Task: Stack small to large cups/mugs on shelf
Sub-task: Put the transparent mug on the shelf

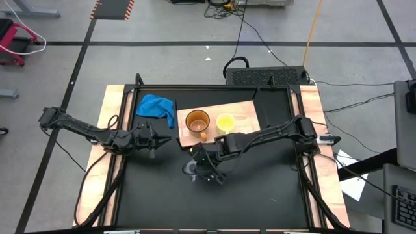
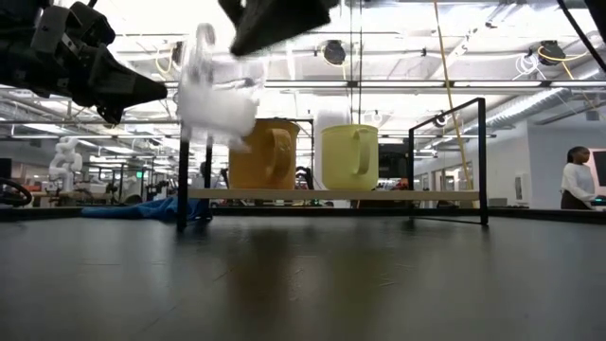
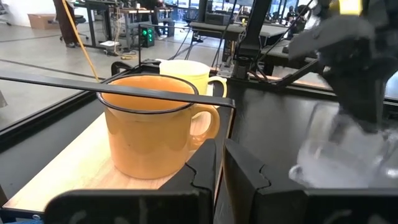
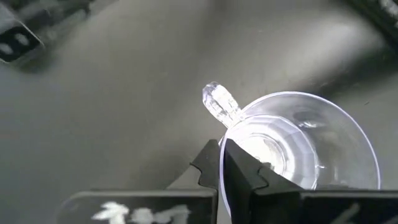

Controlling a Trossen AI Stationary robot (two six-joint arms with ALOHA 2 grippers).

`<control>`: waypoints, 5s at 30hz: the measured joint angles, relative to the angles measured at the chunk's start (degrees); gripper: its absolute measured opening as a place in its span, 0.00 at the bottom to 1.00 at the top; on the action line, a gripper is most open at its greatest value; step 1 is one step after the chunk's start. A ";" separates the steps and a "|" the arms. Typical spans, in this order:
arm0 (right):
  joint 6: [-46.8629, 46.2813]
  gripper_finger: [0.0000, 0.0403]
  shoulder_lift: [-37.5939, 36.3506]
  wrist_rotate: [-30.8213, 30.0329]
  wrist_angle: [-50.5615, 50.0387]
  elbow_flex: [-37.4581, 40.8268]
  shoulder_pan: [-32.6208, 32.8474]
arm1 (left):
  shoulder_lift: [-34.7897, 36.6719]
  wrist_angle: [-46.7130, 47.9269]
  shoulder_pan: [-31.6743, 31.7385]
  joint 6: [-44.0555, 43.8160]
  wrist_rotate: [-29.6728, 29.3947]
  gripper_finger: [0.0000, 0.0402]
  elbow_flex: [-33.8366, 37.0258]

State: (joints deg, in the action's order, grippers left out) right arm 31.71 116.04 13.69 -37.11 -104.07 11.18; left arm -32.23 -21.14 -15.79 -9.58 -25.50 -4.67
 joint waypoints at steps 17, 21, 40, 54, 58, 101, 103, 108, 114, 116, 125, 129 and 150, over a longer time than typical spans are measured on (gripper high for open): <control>-9.95 0.00 -24.18 -1.76 7.81 17.82 0.94 | 0.02 -0.15 0.00 -0.65 -0.04 0.08 0.00; -11.44 0.00 -31.19 -5.41 12.12 26.33 1.12 | 0.01 -0.22 0.02 -0.60 -0.31 0.08 0.00; -26.36 0.00 -40.42 -9.57 11.47 46.07 2.28 | 0.00 -1.55 0.00 0.17 -0.44 0.08 -0.02; -27.99 0.00 -41.92 -17.51 2.30 46.03 4.31 | 0.00 -0.93 0.00 -0.90 -0.36 0.08 -0.01; -27.81 0.00 -43.69 -21.90 0.22 46.05 4.07 | 0.00 -0.92 0.01 -0.94 -0.02 0.08 -0.01; -10.26 0.00 -43.72 -4.38 -12.46 39.71 -25.26 | 0.00 -1.40 0.00 0.42 -0.59 0.08 0.00; -8.90 0.00 -43.22 -2.87 -12.33 39.73 -26.05 | -0.02 -1.37 0.01 0.50 -0.59 0.08 0.00; -6.56 0.00 -42.89 0.11 -12.65 39.72 -28.04 | -0.02 -1.23 0.01 0.61 -0.59 0.08 -0.01; -3.96 0.00 -42.90 2.08 -12.73 40.04 -29.44 | -0.02 -1.09 0.00 0.85 -0.58 0.08 0.00; -3.33 0.00 -42.90 2.84 -11.89 40.85 -29.55 | -0.01 -1.09 0.01 0.85 -0.58 0.08 -0.01; -7.04 0.00 -42.90 2.86 -7.39 43.26 -30.36 | -0.02 -1.03 0.02 0.87 -0.57 0.08 -0.02; -7.05 0.00 -42.87 2.85 -7.34 43.91 -30.36 | -0.01 -0.99 0.01 1.53 -0.57 0.08 -0.01; -13.22 0.00 -43.31 2.78 -3.98 46.60 -30.22 | 0.00 -1.23 0.02 1.97 -0.57 0.08 -0.01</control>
State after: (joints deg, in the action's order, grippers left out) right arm 18.49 72.73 16.47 -41.09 -57.47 -19.05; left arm -32.23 -22.37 -15.77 -7.62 -26.06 -4.67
